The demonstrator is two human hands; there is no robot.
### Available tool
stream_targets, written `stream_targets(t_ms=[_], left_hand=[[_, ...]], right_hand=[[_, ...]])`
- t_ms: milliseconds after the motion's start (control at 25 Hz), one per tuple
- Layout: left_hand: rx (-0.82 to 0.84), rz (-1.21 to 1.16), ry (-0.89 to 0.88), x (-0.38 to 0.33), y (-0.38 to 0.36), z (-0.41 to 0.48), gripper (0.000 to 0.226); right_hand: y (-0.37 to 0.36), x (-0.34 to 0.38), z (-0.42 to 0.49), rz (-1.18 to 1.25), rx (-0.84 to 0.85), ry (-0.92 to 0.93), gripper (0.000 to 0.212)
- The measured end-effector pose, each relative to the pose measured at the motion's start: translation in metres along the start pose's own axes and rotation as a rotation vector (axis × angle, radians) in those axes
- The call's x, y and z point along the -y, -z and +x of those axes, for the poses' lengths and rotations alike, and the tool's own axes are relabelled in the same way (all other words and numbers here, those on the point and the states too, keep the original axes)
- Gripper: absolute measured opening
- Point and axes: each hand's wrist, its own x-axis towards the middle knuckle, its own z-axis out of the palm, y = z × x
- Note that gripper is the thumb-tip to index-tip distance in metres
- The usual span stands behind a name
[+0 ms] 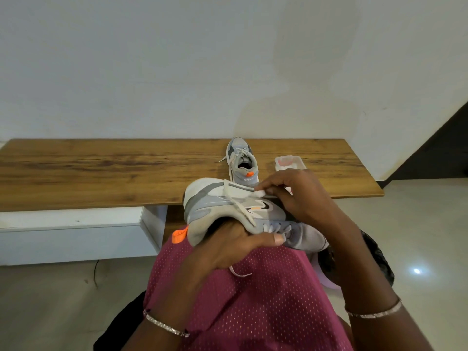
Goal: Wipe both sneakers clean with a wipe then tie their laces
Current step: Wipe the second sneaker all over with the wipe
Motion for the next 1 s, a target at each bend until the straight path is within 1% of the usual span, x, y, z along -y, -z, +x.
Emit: stream_targets(t_ms=[40, 80, 120, 160, 240, 280, 320, 360, 400, 440, 480, 560, 640, 760, 800, 840, 880, 960, 1000], left_hand=[[0.011, 0.062, 0.006, 0.001, -0.002, 0.002, 0.050], [0.019, 0.128, 0.021, 0.000, -0.005, 0.004, 0.045], [0.021, 0.203, 0.030, -0.003, -0.008, 0.004, 0.031], [0.032, 0.289, 0.018, -0.006, -0.012, 0.004, 0.021], [0.033, 0.434, -0.019, -0.005, -0.017, 0.004, 0.037], [0.025, 0.475, -0.054, -0.006, -0.018, 0.002, 0.038], [0.027, 0.498, -0.078, -0.006, -0.016, 0.001, 0.030], [0.041, 0.504, -0.092, -0.005, -0.014, 0.000, 0.017], [0.067, 0.516, -0.071, -0.003, -0.013, 0.000, 0.026], [0.088, 0.526, -0.052, -0.002, -0.012, -0.001, 0.041], [0.096, 0.542, -0.031, -0.001, -0.010, -0.001, 0.047], [0.108, 0.580, 0.004, 0.002, -0.010, 0.000, 0.046], [0.111, 0.589, 0.067, 0.001, -0.009, 0.004, 0.039], [0.094, 0.416, 0.184, -0.006, 0.005, 0.007, 0.008], [0.059, 0.335, 0.197, -0.007, 0.010, 0.008, 0.009], [0.025, 0.220, 0.197, -0.005, 0.016, 0.009, 0.019], [-0.005, 0.049, 0.177, -0.001, 0.021, 0.009, 0.032], [-0.032, -0.358, 0.095, 0.009, 0.026, 0.010, 0.057], [-0.040, -0.543, 0.055, 0.011, 0.028, 0.010, 0.061]], right_hand=[[-0.002, 0.000, 0.001, -0.031, -0.007, -0.005, 0.030], [-0.005, 0.004, 0.003, -0.052, -0.019, 0.003, 0.029], [-0.009, 0.010, 0.005, -0.056, -0.043, 0.023, 0.028], [-0.015, 0.018, 0.008, -0.047, -0.075, 0.056, 0.026], [-0.021, 0.030, 0.012, -0.021, -0.126, 0.125, 0.026], [-0.023, 0.032, 0.014, -0.007, -0.134, 0.140, 0.026], [-0.023, 0.032, 0.016, 0.009, -0.136, 0.142, 0.026], [-0.023, 0.029, 0.017, 0.019, -0.132, 0.130, 0.027], [-0.021, 0.025, 0.016, 0.020, -0.124, 0.104, 0.028], [-0.019, 0.020, 0.015, 0.014, -0.109, 0.066, 0.028], [-0.016, 0.014, 0.013, 0.002, -0.090, 0.031, 0.026], [-0.006, 0.006, 0.007, -0.057, -0.085, -0.002, 0.023], [0.005, 0.000, -0.002, -0.147, -0.175, 0.016, 0.023], [0.011, -0.007, -0.023, -0.231, -0.442, 0.027, 0.022], [0.008, -0.008, -0.031, -0.227, -0.529, 0.010, 0.020], [0.002, -0.008, -0.038, -0.206, -0.600, -0.017, 0.019], [-0.006, -0.006, -0.044, -0.177, -0.653, -0.043, 0.018], [-0.025, -0.001, -0.051, -0.117, -0.708, -0.072, 0.019], [-0.034, 0.004, -0.051, -0.090, -0.713, -0.076, 0.019]])
